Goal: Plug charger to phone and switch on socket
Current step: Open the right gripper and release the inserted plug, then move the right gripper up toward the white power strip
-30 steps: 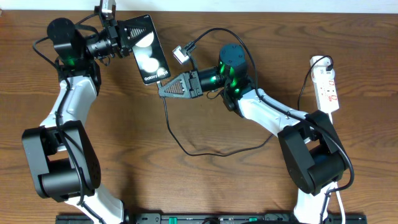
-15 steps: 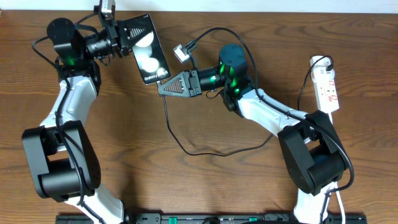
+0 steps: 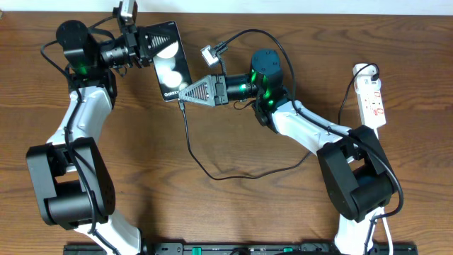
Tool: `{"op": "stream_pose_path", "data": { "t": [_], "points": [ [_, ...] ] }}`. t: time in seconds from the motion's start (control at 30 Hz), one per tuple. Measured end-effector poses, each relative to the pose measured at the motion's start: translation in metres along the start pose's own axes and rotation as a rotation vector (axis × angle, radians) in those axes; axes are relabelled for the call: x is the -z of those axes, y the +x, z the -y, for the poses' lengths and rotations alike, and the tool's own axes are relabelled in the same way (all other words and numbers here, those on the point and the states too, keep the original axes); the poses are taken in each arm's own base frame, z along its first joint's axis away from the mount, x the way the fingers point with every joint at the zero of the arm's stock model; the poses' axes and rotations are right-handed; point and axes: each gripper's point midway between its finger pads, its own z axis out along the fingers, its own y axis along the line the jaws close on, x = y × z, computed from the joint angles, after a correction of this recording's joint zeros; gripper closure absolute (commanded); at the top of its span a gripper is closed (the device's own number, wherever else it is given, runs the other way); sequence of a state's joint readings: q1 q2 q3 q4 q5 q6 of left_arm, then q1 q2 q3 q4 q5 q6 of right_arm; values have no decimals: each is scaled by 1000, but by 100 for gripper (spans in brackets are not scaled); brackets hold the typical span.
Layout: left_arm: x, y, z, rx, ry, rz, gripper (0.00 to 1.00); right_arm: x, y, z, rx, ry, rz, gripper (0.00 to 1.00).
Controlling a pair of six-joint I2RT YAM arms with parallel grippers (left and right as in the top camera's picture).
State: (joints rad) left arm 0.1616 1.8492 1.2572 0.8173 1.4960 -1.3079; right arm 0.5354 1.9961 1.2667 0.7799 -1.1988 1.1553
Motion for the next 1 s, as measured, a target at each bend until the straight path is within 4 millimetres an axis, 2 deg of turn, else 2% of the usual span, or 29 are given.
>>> {"op": "stream_pose_path", "data": {
  "t": [0.23,0.4,0.5,0.67,0.83,1.0],
  "points": [
    [8,-4,-1,-1,-6,15,93,0,0,0,2,1,2,1],
    [32,-15,-5,-1,-26,73,93,1,0,2,-2,5,2,1],
    [52,-23,-7,3,-40,116,92,4,1,10,-45,29,0,1],
    [74,-32,-9,19,-56,167,92,19,5,44,-180,132,18,1],
    [75,-32,-10,24,-56,168,93,48,15,87,-319,290,54,1],
    [74,-32,-10,22,-56,167,93,94,40,132,-480,544,58,4]
  ]
}}
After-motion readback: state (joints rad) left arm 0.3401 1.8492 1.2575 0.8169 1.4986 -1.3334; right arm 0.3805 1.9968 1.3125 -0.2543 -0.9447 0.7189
